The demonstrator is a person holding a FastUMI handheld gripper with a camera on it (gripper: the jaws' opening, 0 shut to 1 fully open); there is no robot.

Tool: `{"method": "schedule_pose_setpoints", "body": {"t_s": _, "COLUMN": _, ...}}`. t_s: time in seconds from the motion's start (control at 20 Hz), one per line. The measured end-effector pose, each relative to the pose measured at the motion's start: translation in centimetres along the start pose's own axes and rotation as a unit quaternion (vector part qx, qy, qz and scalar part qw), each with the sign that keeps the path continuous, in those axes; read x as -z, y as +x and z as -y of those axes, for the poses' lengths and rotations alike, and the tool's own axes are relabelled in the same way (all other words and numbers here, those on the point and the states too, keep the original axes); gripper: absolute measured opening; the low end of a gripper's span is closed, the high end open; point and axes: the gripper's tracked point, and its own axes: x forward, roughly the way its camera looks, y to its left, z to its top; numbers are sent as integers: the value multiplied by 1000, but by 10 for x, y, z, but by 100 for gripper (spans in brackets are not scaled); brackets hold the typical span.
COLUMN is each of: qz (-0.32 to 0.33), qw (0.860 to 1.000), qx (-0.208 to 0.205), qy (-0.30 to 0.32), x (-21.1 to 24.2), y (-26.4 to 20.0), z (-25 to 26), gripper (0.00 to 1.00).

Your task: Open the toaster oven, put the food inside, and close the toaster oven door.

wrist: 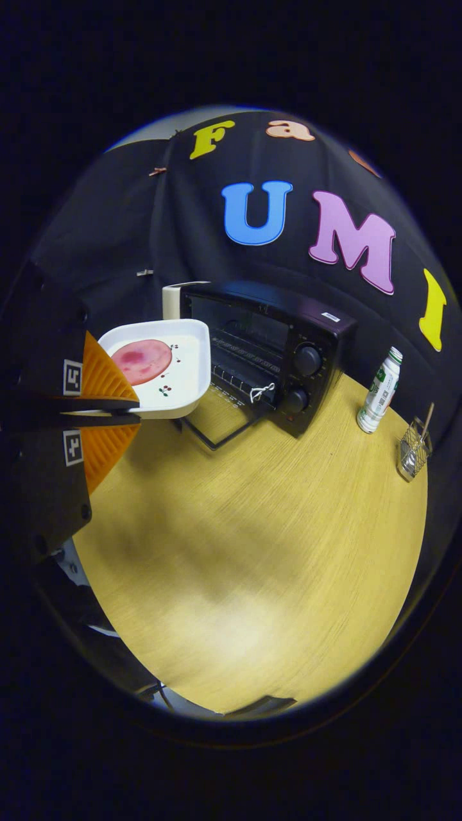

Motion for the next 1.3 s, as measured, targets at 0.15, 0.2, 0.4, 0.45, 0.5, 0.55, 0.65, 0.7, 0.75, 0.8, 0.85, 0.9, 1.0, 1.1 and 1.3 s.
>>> {"method": "schedule_pose_setpoints", "body": {"t_s": 0.15, "qz": 19, "qw": 999, "qx": 3, "qy": 43, "x": 10, "y": 38, "z": -22, "gripper": 5}}
{"method": "schedule_pose_setpoints", "body": {"t_s": 0.2, "qz": 27, "qw": 998, "qx": 5, "qy": 58, "x": 10, "y": 50, "z": -28, "gripper": 5}}
{"method": "schedule_pose_setpoints", "body": {"t_s": 0.4, "qz": 87, "qw": 991, "qx": 13, "qy": 99, "x": -1, "y": 91, "z": -51, "gripper": 5}}
{"method": "schedule_pose_setpoints", "body": {"t_s": 0.45, "qz": 103, "qw": 988, "qx": 12, "qy": 110, "x": -7, "y": 100, "z": -57, "gripper": 5}}
{"method": "schedule_pose_setpoints", "body": {"t_s": 0.5, "qz": 118, "qw": 986, "qx": 12, "qy": 120, "x": -13, "y": 109, "z": -62, "gripper": 5}}
{"method": "schedule_pose_setpoints", "body": {"t_s": 0.55, "qz": 132, "qw": 982, "qx": 15, "qy": 132, "x": -18, "y": 116, "z": -65, "gripper": 5}}
{"method": "schedule_pose_setpoints", "body": {"t_s": 0.65, "qz": 158, "qw": 974, "qx": 19, "qy": 161, "x": -31, "y": 129, "z": -70, "gripper": 5}}
{"method": "schedule_pose_setpoints", "body": {"t_s": 0.7, "qz": 169, "qw": 970, "qx": 21, "qy": 176, "x": -37, "y": 135, "z": -72, "gripper": 5}}
{"method": "schedule_pose_setpoints", "body": {"t_s": 0.75, "qz": 178, "qw": 965, "qx": 23, "qy": 189, "x": -41, "y": 140, "z": -74, "gripper": 5}}
{"method": "schedule_pose_setpoints", "body": {"t_s": 0.8, "qz": 186, "qw": 962, "qx": 24, "qy": 200, "x": -46, "y": 145, "z": -75, "gripper": 5}}
{"method": "schedule_pose_setpoints", "body": {"t_s": 0.85, "qz": 192, "qw": 958, "qx": 27, "qy": 209, "x": -49, "y": 151, "z": -77, "gripper": 5}}
{"method": "schedule_pose_setpoints", "body": {"t_s": 0.9, "qz": 198, "qw": 955, "qx": 31, "qy": 220, "x": -52, "y": 155, "z": -78, "gripper": 5}}
{"method": "schedule_pose_setpoints", "body": {"t_s": 1.0, "qz": 207, "qw": 948, "qx": 34, "qy": 241, "x": -58, "y": 163, "z": -80, "gripper": 5}}
{"method": "schedule_pose_setpoints", "body": {"t_s": 1.1, "qz": 215, "qw": 942, "qx": 33, "qy": 257, "x": -63, "y": 170, "z": -84, "gripper": 5}}
{"method": "schedule_pose_setpoints", "body": {"t_s": 1.3, "qz": 223, "qw": 934, "qx": 33, "qy": 277, "x": -68, "y": 181, "z": -87, "gripper": 5}}
